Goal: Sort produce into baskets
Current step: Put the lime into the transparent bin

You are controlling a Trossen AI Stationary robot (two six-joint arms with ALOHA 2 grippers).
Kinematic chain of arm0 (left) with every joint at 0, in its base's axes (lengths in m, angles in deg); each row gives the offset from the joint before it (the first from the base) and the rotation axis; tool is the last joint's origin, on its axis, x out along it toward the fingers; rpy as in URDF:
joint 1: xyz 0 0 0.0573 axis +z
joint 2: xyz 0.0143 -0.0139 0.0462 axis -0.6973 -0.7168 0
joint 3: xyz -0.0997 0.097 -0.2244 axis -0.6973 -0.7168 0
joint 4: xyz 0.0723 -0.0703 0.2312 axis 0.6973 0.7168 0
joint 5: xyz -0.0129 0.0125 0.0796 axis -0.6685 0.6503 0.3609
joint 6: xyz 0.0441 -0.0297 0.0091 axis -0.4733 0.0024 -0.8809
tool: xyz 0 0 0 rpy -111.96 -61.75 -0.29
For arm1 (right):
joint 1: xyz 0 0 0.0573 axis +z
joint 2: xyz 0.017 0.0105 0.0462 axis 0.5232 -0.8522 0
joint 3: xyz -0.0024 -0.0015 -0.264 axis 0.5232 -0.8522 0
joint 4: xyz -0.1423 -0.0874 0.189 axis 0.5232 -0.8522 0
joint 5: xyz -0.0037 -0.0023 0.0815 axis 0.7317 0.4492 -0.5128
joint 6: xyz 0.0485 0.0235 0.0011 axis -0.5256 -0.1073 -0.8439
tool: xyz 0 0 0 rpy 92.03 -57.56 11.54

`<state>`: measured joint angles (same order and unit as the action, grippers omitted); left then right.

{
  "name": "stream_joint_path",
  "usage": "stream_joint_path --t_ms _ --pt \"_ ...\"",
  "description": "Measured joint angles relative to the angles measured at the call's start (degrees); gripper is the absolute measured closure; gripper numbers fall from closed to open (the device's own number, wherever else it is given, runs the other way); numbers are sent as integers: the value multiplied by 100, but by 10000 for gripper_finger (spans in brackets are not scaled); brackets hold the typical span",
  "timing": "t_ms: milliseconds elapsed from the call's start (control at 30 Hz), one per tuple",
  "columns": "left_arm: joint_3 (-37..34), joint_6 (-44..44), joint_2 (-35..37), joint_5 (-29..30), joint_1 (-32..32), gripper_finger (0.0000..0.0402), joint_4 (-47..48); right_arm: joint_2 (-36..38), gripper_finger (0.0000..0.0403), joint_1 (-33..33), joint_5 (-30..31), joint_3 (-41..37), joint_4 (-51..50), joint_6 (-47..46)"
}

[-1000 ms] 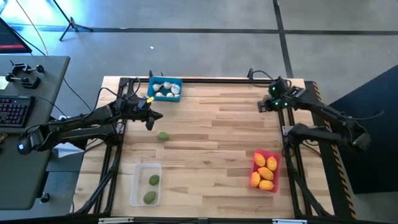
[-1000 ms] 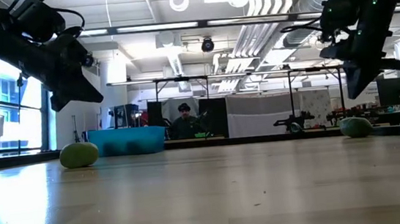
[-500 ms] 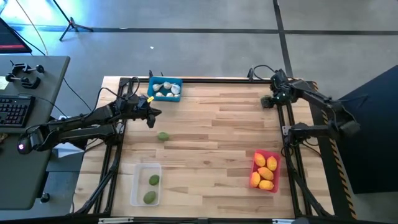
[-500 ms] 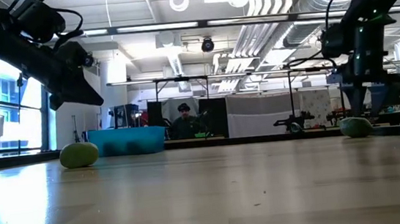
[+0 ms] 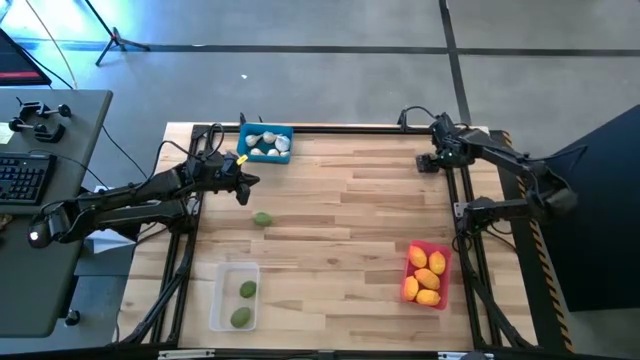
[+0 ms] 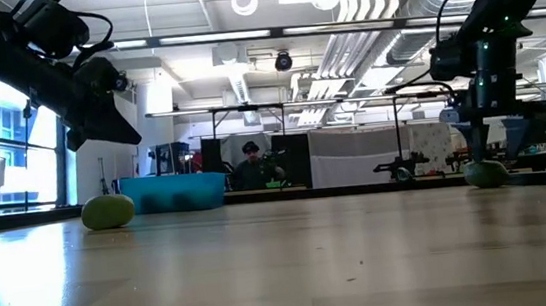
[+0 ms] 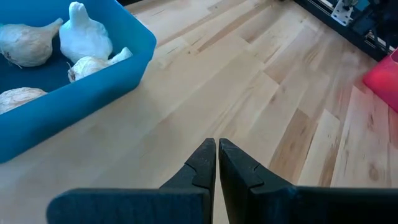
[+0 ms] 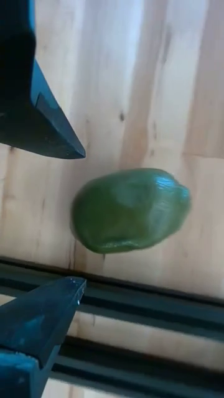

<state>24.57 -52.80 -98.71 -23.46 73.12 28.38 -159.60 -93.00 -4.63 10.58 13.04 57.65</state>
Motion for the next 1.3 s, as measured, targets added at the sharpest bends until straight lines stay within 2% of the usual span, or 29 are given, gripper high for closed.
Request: stream_joint_path --t_ms 200,533,900,1300 --pt "0 -96 0 24 0 394 1 -62 86 362 714 0 220 -606" --pt "0 -144 0 43 -1 394 0 -546 86 594 1189 -2 332 -991" --pt "0 -157 0 71 0 394 -2 -673 88 612 1133 -7 487 -1178" --pt "0 -157 0 78 -1 394 -4 -673 125 705 985 -368 1138 -1397"
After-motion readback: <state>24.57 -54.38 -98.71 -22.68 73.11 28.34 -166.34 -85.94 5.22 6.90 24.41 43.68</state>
